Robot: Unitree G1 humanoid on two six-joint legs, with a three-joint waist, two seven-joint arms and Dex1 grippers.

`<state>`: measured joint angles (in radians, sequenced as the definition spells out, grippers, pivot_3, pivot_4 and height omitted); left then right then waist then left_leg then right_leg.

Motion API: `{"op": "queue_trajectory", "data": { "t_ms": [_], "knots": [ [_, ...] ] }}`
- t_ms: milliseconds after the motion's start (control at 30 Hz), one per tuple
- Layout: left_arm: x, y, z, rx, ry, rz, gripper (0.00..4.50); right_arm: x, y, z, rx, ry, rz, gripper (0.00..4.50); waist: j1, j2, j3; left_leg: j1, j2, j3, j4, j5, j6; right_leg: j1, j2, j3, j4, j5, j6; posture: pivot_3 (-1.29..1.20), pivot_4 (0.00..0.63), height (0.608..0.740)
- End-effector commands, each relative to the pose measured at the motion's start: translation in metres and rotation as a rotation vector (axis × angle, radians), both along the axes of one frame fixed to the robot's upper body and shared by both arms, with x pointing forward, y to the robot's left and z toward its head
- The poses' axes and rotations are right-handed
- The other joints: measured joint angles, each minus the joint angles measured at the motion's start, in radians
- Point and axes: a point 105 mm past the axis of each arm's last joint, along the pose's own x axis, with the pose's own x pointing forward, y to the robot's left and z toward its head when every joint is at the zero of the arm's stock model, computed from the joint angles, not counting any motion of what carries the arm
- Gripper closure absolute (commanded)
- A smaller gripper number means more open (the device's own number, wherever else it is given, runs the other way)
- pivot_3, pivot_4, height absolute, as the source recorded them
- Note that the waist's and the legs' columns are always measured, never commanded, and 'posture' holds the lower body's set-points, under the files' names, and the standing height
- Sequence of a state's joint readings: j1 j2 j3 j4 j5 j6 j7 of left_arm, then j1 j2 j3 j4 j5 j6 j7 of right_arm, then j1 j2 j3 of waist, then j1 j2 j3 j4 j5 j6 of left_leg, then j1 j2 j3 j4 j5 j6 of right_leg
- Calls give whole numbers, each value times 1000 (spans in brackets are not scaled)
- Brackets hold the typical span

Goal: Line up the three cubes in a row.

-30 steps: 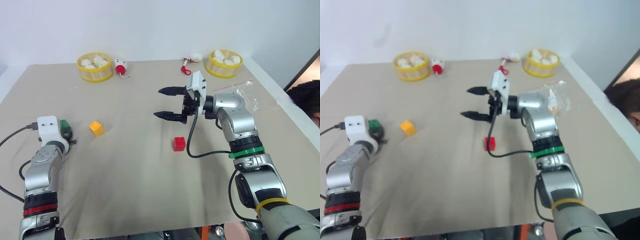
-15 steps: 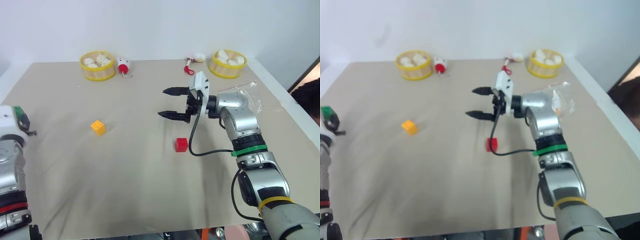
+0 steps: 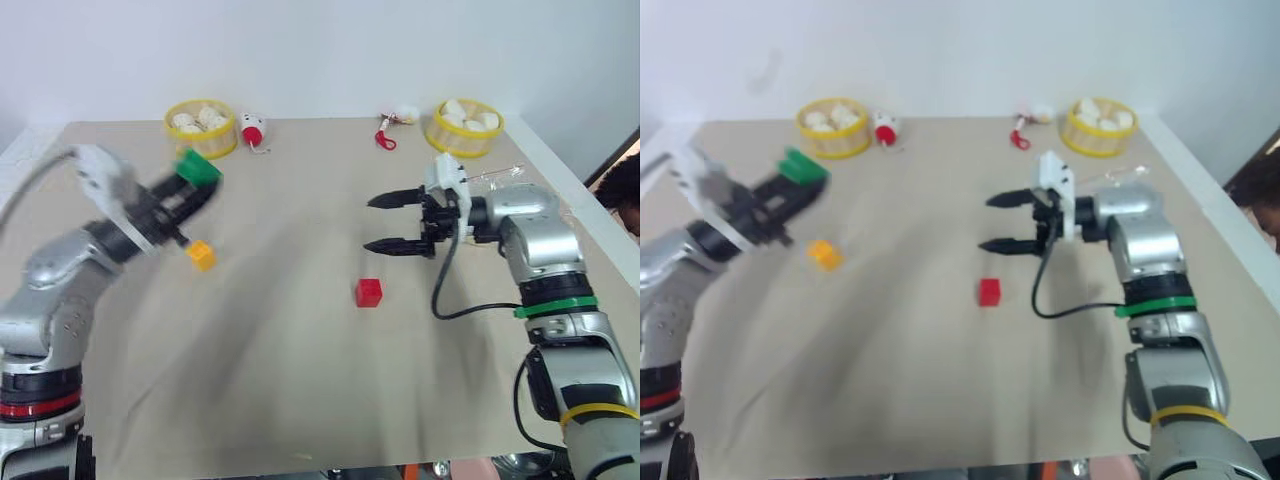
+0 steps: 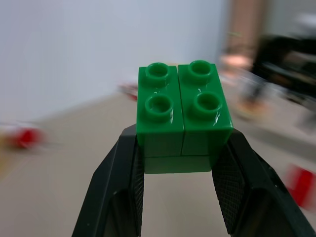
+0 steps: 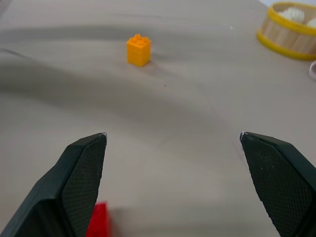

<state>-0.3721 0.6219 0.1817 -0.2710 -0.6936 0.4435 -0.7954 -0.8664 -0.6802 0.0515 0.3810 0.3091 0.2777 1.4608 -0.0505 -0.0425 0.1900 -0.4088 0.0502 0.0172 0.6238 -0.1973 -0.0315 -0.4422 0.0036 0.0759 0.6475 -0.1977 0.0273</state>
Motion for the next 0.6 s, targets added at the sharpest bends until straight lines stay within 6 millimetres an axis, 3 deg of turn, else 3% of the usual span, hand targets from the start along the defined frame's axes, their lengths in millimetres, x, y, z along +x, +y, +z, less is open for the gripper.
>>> {"op": "queue_trajectory", "data": {
  "t_ms": [33, 200, 600],
  "knots": [
    [-9, -12, -15, 119, -3, -112, 3149, -18, -13, 18, 28, -30, 11, 0, 1, 0, 0, 0, 0, 0, 0, 0, 0, 0, 0, 0, 0, 0, 0, 0, 150, 740],
    [-5, -26, -45, 184, 51, -206, 3149, -33, -27, 2, -13, -4, -49, 0, 2, 0, 0, 1, 0, -1, 2, 0, 0, 1, 0, 0, 1, 0, -1, 0, 150, 740],
    [8, -56, -75, 229, 98, -388, 3149, -51, -19, -5, 16, 7, -81, 0, 2, 0, 0, 0, 0, 0, 10, 0, 0, 3, 0, 1, 1, 1, -1, 0, 150, 740]
  ]
}}
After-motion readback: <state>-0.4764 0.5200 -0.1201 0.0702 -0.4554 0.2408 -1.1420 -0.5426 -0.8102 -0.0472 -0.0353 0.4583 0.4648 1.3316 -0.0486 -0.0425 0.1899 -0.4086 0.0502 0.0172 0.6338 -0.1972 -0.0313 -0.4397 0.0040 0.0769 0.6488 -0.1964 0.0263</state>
